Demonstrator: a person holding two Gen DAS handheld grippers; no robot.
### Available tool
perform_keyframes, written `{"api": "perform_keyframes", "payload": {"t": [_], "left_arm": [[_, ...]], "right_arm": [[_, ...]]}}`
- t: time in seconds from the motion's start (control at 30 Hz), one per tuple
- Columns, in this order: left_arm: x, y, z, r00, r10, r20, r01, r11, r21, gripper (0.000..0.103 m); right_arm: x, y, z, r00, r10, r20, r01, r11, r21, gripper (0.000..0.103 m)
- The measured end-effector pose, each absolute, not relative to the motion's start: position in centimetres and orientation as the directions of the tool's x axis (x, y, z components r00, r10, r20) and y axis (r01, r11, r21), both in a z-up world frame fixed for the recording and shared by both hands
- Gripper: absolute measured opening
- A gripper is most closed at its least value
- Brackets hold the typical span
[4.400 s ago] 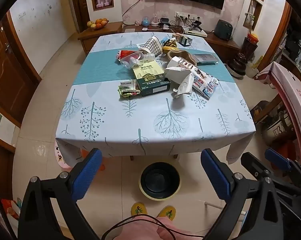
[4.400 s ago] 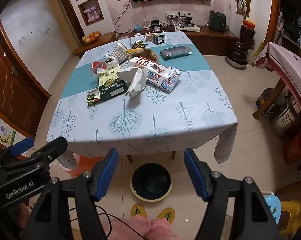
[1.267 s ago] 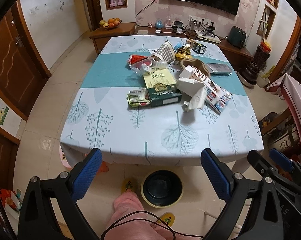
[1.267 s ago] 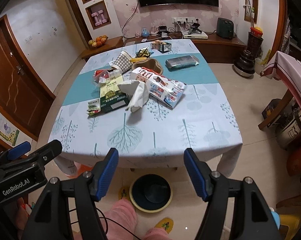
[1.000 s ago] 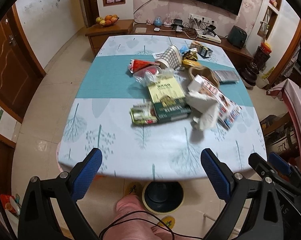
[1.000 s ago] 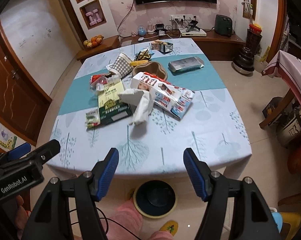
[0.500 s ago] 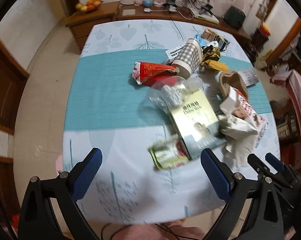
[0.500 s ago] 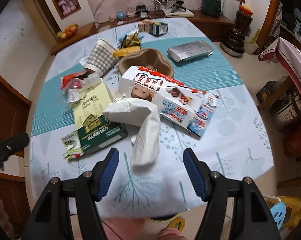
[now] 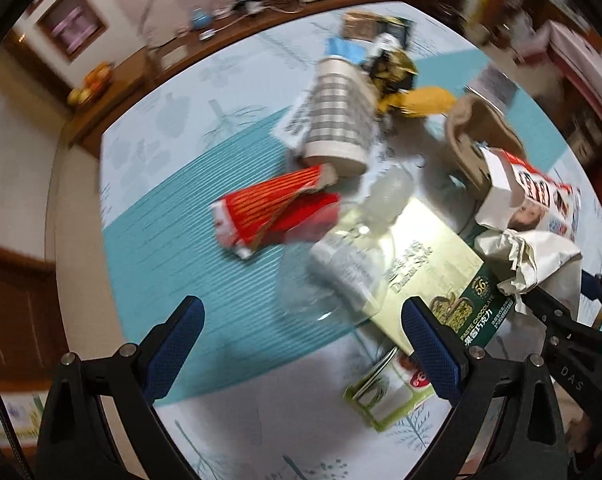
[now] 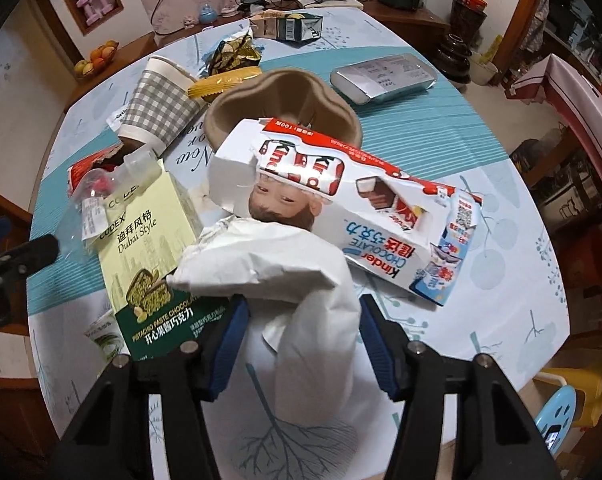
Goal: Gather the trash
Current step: 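Grasp the white tissue with the right tool while the left tool grasps the clear bottle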
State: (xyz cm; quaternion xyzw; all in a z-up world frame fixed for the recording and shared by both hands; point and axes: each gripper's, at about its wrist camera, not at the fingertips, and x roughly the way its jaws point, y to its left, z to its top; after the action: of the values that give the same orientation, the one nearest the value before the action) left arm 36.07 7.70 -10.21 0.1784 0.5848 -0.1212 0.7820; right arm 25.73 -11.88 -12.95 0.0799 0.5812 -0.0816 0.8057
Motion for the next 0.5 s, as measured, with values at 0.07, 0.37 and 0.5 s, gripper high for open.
{"api": "perform_keyframes", "payload": {"t": [0.07,0.37,0.5], "left_arm": [[36.4,6.7,-10.7,0.284,0.028,-0.958,0.431,0.889,0.153,0.098],[37.7,4.6,-13.4,0.259,0.083,-0.962,0.467,0.862,0.199,0.095],[38.3,5.1,-14.4,0.194,0.066,-0.979,0.456,0.877,0.150,0.071]], "right_arm": [[25.9,-11.7,-13.2,0.307,-0.038,-0.951,0.230,0.973,0.036,0.056],[25.9,-11.9,-14.0,0.288,-0.037,-0.957,0.227,0.973,0.031,0.034],[25.6,-12.3,-14.0,0.292,-0.025,-0.956,0.229,0.972,0.045,0.030]]}}
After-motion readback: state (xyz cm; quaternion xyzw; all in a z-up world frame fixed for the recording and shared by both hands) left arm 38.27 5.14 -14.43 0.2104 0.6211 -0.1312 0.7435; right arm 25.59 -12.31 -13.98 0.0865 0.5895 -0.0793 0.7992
